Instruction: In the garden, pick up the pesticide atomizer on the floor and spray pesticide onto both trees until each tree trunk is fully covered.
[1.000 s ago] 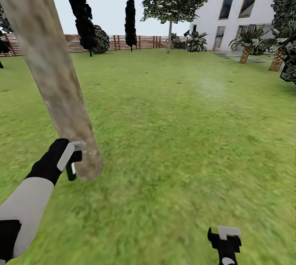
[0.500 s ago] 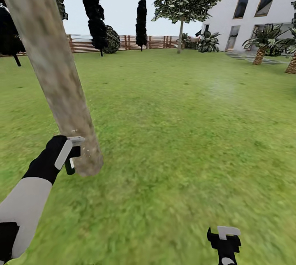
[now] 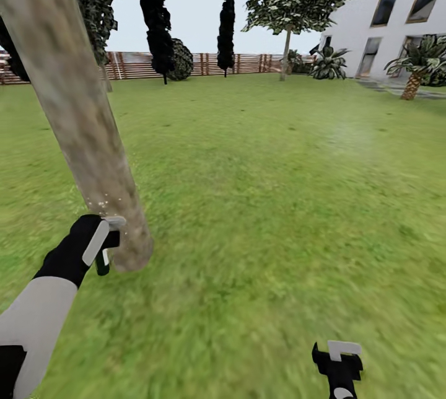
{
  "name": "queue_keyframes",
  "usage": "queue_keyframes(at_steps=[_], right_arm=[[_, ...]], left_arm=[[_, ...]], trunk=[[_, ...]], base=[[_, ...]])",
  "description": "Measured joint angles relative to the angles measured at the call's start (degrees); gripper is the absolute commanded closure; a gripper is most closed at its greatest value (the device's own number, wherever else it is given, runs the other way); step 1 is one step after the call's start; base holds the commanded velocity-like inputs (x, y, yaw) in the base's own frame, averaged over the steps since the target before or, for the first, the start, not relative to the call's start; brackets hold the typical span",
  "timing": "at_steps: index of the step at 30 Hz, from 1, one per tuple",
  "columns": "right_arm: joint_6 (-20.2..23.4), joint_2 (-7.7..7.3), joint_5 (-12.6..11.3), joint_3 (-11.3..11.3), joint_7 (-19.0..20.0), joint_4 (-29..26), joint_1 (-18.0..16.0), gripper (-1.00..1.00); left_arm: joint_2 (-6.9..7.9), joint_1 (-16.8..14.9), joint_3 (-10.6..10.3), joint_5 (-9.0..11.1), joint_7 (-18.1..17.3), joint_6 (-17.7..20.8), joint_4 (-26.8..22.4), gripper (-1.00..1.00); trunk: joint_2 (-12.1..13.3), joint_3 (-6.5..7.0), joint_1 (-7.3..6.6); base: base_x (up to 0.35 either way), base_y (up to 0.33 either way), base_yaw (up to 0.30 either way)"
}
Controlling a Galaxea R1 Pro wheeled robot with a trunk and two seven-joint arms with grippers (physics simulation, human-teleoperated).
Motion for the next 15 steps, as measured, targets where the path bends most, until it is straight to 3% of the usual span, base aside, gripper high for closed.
queue_keyframes(at_steps=[6,10,15], right_arm=[[0.0,0.07,0.0,0.0,0.0,0.0,0.0,-1.00],[0.0,0.01,0.0,0.0,0.0,0.0,0.0,-1.00],[0.0,-0.03,0.0,0.0,0.0,0.0,0.0,-1.00]], left_arm=[[-0.03,2.1,-0.1,-0.1,0.1,-0.2,0.0,1.00],[-0.12,2.2,0.0,-0.1,0.2,-0.3,0.0,1.00],[-0.21,2.2,0.0,-0.1,0.1,-0.4,0.0,1.00]], trunk=[[0.0,0.01,-0.01],[0.0,0.01,0.00],[0.0,0.01,0.02]], base=[[0.277,-0.131,0.247],[0.171,-0.226,0.023],[0.016,-0.272,0.001]])
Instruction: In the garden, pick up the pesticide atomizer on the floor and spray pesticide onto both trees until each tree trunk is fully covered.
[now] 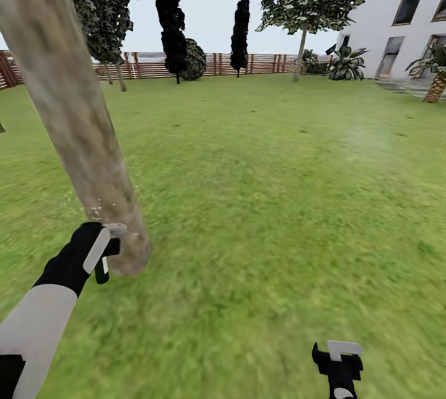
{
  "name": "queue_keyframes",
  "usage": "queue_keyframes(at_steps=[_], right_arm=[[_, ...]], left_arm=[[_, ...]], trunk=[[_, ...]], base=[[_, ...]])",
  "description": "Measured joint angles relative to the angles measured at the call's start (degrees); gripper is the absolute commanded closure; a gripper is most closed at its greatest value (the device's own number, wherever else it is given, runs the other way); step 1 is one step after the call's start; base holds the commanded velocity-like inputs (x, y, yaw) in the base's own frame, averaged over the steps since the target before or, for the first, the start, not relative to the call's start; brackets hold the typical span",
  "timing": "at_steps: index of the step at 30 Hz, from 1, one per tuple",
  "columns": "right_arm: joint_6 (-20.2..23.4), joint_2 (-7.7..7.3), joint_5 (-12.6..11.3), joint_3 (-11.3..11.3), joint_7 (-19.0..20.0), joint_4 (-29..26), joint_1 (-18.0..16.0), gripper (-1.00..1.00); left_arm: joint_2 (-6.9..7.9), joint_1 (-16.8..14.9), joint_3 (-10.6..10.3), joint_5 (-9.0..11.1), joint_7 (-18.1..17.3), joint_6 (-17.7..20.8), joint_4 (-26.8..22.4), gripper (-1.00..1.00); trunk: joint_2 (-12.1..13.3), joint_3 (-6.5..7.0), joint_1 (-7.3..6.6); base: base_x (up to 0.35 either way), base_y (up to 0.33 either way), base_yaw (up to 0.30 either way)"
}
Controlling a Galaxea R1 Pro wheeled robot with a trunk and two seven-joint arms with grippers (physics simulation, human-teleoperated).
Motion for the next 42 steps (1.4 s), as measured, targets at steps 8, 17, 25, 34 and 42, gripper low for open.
queue_keyframes(at_steps=[8,17,25,34,42], right_arm=[[0.0,0.00,0.0,0.0,0.0,0.0,0.0,-1.00],[0.0,0.10,0.0,0.0,0.0,0.0,0.0,-1.00],[0.0,0.10,0.0,0.0,0.0,0.0,0.0,-1.00],[0.0,0.00,0.0,0.0,0.0,0.0,0.0,-1.00],[0.0,0.09,0.0,0.0,0.0,0.0,0.0,-1.00]], left_arm=[[0.01,0.0,0.0,0.0,0.0,0.0,0.0,1.00],[0.02,0.0,0.0,0.0,0.1,0.0,0.0,1.00],[0.06,0.0,0.0,0.0,0.1,0.0,0.0,1.00],[-0.01,0.0,0.0,0.0,0.1,0.1,0.1,1.00],[0.00,0.0,0.0,0.0,0.1,0.1,0.0,1.00]], trunk=[[0.0,0.00,-0.01],[0.0,0.00,-0.01],[0.0,0.00,-0.01],[0.0,0.00,-0.01],[0.0,0.00,-0.01]], base=[[0.031,-0.277,0.007],[0.106,-0.277,0.248],[0.125,-0.274,0.278],[0.148,-0.269,0.055],[0.148,-0.269,0.121]])
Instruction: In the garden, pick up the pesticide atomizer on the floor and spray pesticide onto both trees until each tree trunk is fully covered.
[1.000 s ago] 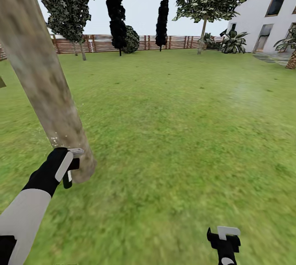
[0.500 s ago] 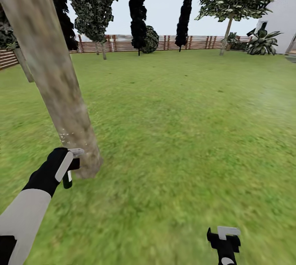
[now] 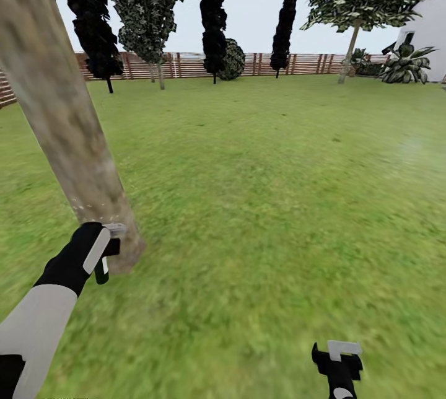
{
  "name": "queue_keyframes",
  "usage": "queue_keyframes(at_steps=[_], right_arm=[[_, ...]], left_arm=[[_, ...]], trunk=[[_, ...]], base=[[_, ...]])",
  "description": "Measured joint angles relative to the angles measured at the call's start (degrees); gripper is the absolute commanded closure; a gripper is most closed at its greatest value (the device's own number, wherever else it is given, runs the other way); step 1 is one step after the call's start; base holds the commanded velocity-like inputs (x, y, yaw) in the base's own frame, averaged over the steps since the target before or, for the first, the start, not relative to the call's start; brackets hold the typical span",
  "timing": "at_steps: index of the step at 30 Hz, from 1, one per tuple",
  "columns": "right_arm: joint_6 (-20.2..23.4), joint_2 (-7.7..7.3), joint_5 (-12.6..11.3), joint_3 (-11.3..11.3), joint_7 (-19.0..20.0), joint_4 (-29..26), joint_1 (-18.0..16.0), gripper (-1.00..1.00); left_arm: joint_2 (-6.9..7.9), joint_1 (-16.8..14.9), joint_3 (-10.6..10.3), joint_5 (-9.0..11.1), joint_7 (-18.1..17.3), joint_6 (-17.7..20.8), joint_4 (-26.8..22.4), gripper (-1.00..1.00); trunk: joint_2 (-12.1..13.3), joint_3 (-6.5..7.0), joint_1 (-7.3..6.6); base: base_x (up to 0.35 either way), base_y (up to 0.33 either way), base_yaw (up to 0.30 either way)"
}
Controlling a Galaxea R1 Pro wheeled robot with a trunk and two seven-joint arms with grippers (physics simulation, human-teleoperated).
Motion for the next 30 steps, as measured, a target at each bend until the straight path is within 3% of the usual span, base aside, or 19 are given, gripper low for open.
queue_keyframes(at_steps=[5,7,11,19,23,30], right_arm=[[0.0,0.00,0.0,0.0,0.0,0.0,0.0,-1.00],[0.0,0.00,0.0,0.0,0.0,0.0,0.0,-1.00],[0.0,0.00,0.0,0.0,0.0,0.0,0.0,-1.00],[0.0,-0.01,0.0,0.0,0.0,0.0,0.0,-1.00],[0.0,0.05,0.0,0.0,0.0,0.0,0.0,-1.00],[0.0,0.02,0.0,0.0,0.0,0.0,0.0,-1.00]], left_arm=[[0.02,0.1,0.0,0.0,0.0,0.0,0.1,1.00],[0.03,2.4,0.0,0.1,-0.1,-0.4,0.1,1.00],[-0.08,3.5,0.0,0.1,-0.1,-0.5,0.1,1.00],[0.03,3.7,0.1,0.0,-0.2,-0.5,0.1,1.00],[0.30,4.8,2.0,0.0,-0.1,-2.5,0.0,1.00],[0.39,6.1,2.3,0.0,-0.1,-2.8,0.0,1.00]], trunk=[[0.0,0.00,0.00],[0.0,-0.01,0.00],[0.0,0.00,0.00],[0.0,0.00,0.00],[0.0,0.00,-0.01],[0.0,0.00,-0.01]], base=[[0.148,-0.269,0.276],[0.146,-0.269,0.276],[0.145,-0.269,0.248],[0.167,-0.251,0.040],[0.199,-0.228,0.198],[0.208,-0.221,0.274]])
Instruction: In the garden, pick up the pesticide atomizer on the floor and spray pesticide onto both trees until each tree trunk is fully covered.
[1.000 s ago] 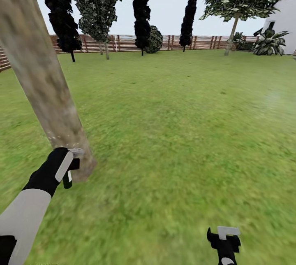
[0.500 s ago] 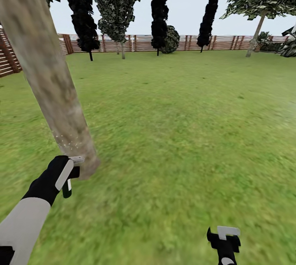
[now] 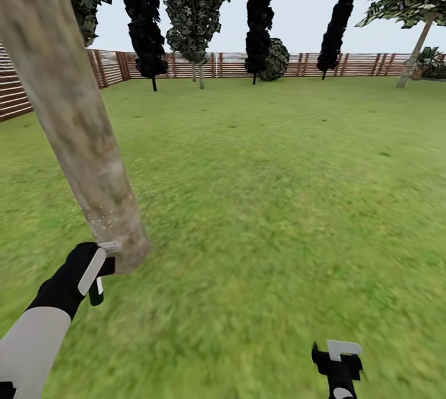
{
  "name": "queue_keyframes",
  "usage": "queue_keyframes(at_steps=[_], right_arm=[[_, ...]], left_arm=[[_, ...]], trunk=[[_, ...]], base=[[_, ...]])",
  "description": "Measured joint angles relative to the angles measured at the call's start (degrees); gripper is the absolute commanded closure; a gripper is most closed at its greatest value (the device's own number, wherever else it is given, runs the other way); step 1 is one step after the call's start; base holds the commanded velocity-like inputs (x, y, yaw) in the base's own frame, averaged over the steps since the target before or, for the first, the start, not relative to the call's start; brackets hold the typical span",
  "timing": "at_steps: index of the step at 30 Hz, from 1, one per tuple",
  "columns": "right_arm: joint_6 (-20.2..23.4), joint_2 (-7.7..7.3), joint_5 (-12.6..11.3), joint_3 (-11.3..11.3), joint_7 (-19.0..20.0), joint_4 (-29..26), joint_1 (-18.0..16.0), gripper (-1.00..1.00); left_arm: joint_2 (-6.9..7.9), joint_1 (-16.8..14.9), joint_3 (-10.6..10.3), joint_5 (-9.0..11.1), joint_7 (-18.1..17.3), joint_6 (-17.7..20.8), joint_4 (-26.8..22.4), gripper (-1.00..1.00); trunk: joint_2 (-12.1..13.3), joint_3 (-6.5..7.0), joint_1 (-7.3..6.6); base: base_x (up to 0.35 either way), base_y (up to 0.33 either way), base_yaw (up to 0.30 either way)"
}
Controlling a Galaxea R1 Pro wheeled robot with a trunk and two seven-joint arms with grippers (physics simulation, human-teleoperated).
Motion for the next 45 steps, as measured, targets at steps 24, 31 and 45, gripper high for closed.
queue_keyframes(at_steps=[24,31,45], right_arm=[[0.0,0.01,0.0,0.0,0.0,0.0,0.0,-1.00],[0.0,-0.20,0.0,-0.1,0.0,0.0,0.0,-1.00],[0.0,-0.12,0.0,0.0,0.0,0.0,0.0,-1.00]], left_arm=[[0.07,-5.4,-0.6,-0.1,-0.8,3.8,-1.2,1.00],[-0.27,-9.3,-0.6,0.1,-0.6,3.8,-1.2,1.00],[-0.01,-9.4,-0.7,0.0,-0.5,3.8,-1.2,1.00]], trunk=[[0.0,0.01,0.00],[0.0,0.00,-0.01],[0.0,0.00,0.02]], base=[[0.057,-0.138,0.146],[0.286,-0.128,0.000],[0.056,-0.259,0.006]])
